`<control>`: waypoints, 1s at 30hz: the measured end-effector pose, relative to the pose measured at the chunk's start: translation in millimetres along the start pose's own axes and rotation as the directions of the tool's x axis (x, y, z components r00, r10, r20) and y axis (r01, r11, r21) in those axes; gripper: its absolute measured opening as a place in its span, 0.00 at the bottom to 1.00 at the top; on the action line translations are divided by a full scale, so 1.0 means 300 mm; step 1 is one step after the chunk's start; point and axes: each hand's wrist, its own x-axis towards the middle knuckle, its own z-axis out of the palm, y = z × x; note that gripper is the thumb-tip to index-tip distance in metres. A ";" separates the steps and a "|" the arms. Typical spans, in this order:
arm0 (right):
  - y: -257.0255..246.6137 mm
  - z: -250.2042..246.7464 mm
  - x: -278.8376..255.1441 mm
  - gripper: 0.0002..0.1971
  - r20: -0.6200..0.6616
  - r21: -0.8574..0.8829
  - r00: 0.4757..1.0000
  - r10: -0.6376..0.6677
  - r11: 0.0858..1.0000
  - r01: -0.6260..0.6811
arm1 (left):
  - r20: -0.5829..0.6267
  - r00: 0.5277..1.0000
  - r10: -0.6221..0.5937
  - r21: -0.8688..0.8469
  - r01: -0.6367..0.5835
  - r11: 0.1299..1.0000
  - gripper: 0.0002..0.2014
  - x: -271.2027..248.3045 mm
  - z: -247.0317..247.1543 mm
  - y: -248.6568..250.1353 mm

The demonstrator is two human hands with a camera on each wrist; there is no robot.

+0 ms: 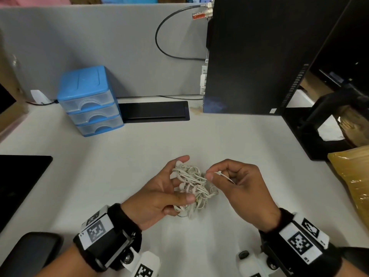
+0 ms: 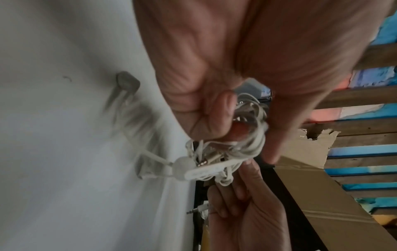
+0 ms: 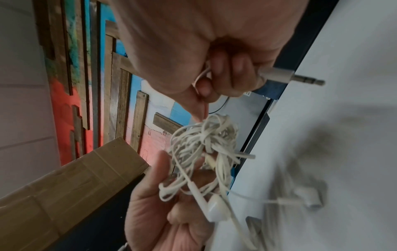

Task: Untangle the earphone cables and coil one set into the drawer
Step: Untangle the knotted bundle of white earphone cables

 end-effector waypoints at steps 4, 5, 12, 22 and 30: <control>-0.018 -0.005 -0.003 0.05 0.051 0.033 0.998 0.021 0.999 -0.023 | -0.029 0.999 0.045 0.014 -0.045 0.999 0.22 0.004 0.004 0.002; -0.022 -0.007 -0.004 0.04 0.074 0.035 0.997 0.035 0.999 -0.038 | -0.041 0.998 0.055 0.010 -0.055 0.998 0.18 0.005 0.003 0.003; -0.025 -0.011 -0.002 0.04 0.146 0.063 0.984 0.100 0.992 -0.110 | -0.179 0.977 0.116 0.077 -0.103 0.992 0.06 0.009 0.005 0.004; -0.019 0.002 -0.002 0.05 0.113 0.040 0.980 0.161 0.985 -0.166 | -0.233 0.972 -0.014 -0.074 -0.004 0.997 0.15 0.014 0.017 0.024; 0.000 0.013 -0.005 0.06 0.086 0.063 0.972 0.221 0.972 -0.226 | -0.154 0.987 0.035 0.249 0.004 0.968 0.22 0.002 0.025 0.007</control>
